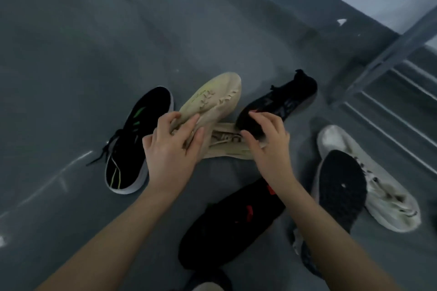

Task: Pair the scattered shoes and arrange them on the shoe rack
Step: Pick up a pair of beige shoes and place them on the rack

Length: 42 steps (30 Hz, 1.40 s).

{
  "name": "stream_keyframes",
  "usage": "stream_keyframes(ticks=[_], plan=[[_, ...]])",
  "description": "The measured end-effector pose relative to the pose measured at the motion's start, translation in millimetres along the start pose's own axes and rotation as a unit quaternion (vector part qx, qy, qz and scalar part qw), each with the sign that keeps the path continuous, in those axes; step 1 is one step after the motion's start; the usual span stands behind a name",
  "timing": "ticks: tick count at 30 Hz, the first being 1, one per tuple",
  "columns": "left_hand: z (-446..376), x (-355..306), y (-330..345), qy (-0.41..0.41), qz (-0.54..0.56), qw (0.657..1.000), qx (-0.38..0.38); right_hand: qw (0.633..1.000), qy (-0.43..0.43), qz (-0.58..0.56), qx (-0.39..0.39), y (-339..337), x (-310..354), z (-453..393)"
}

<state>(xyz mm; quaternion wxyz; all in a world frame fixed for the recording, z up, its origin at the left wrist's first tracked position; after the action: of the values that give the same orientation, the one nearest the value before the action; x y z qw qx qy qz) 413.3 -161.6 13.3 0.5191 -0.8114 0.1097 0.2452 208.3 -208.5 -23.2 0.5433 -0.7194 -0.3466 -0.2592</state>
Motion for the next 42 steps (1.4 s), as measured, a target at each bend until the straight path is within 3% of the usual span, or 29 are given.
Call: stream_keyframes(ticks=[3,7,9,14,18,25,32,42], plan=[[-9.1,23.6,4.3,-0.029,-0.021,0.999,-0.008,0.985,-0.075,0.106,0.114,42.1,-2.8,-6.4],[-10.6,43.5,17.5,-0.054,-0.042,0.998,-0.004,0.918,-0.155,0.248,0.269,87.3,-14.1,-2.0],[-10.2,51.4,21.4,-0.066,-0.049,0.997,-0.004,0.896,-0.173,0.284,0.293,97.5,-18.5,-0.2],[-7.6,55.0,22.2,-0.054,-0.053,0.997,-0.003,0.845,-0.329,0.341,0.246,108.6,-2.8,-0.3],[-9.6,52.9,10.5,-0.058,-0.032,0.998,-0.006,0.855,-0.390,0.278,0.201,95.0,10.6,-3.1],[-23.7,16.5,-26.7,-0.022,0.017,0.998,-0.048,0.893,-0.370,0.220,0.129,46.4,39.3,14.0],[-18.1,-34.8,-48.9,0.032,0.060,0.994,-0.083,0.897,-0.351,0.256,0.079,-22.3,58.6,21.2],[51.3,-143.4,-1.1,0.168,0.148,0.975,-0.003,0.903,-0.230,0.348,0.104,-152.7,10.5,92.9]])
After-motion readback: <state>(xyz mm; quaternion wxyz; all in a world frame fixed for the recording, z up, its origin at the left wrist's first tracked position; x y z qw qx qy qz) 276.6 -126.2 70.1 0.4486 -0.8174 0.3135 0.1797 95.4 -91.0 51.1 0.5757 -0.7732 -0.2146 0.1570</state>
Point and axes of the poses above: each hand's wrist, its own z-axis away from the middle knuckle, its own y-axis out of the palm, x = y × z, the point moved 9 cm from there along -z, towards the middle knuckle, and after that the axes turned 6 degrees about -x, right-handed, at the moved point
